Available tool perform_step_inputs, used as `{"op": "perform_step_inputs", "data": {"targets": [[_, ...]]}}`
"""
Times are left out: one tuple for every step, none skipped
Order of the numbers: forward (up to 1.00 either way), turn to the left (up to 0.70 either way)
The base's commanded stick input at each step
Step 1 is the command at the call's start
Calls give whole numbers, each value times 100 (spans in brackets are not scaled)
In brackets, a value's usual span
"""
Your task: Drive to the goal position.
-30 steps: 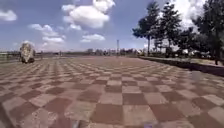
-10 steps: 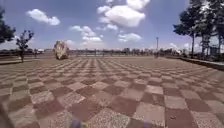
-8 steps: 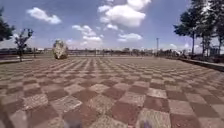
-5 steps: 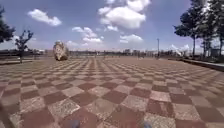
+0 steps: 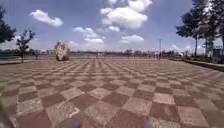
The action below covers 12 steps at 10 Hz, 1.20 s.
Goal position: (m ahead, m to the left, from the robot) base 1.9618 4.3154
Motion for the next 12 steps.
{"op": "perform_step_inputs", "data": {"targets": [[0, 45], [0, 45], [0, 45], [0, 45], [0, 45], [0, 45], [0, 45], [0, 45], [0, 45], [0, 45], [0, 45], [0, 45]]}}
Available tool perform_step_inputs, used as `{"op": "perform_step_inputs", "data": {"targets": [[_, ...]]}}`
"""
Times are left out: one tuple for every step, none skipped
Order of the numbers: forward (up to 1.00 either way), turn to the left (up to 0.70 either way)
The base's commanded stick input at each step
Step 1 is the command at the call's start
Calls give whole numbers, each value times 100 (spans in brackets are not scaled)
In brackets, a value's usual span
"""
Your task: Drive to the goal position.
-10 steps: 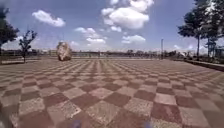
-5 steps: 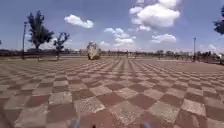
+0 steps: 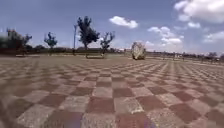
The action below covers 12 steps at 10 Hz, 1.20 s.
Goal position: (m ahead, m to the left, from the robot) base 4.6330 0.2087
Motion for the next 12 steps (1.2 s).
{"op": "perform_step_inputs", "data": {"targets": [[0, 45], [0, 45], [31, 29], [78, 4], [85, 0], [85, 0], [85, 0], [85, 0], [85, 0], [85, 0], [85, -17], [85, -27]]}}
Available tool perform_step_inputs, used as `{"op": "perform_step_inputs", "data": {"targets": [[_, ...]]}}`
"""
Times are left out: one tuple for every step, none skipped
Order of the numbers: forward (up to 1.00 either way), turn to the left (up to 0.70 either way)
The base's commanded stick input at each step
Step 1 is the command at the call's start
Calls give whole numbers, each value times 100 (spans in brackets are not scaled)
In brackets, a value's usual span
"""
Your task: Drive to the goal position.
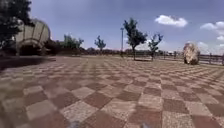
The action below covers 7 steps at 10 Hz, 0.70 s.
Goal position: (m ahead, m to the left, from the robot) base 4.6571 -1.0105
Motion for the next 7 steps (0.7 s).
{"op": "perform_step_inputs", "data": {"targets": [[85, -27], [85, -27], [85, -27], [85, -27], [85, -27], [85, -27], [85, -27]]}}
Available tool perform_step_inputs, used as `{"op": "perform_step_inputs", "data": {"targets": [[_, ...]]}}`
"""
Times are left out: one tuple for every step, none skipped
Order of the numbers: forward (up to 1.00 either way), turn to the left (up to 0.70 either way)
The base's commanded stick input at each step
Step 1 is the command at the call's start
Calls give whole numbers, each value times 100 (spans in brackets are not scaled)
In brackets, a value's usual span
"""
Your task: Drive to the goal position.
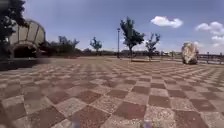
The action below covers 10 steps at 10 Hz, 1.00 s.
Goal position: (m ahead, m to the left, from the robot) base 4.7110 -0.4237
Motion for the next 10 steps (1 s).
{"op": "perform_step_inputs", "data": {"targets": [[85, -27], [85, -27], [85, -27], [85, -27], [85, -27], [85, -27], [85, -27], [85, -26], [85, -21], [85, -15]]}}
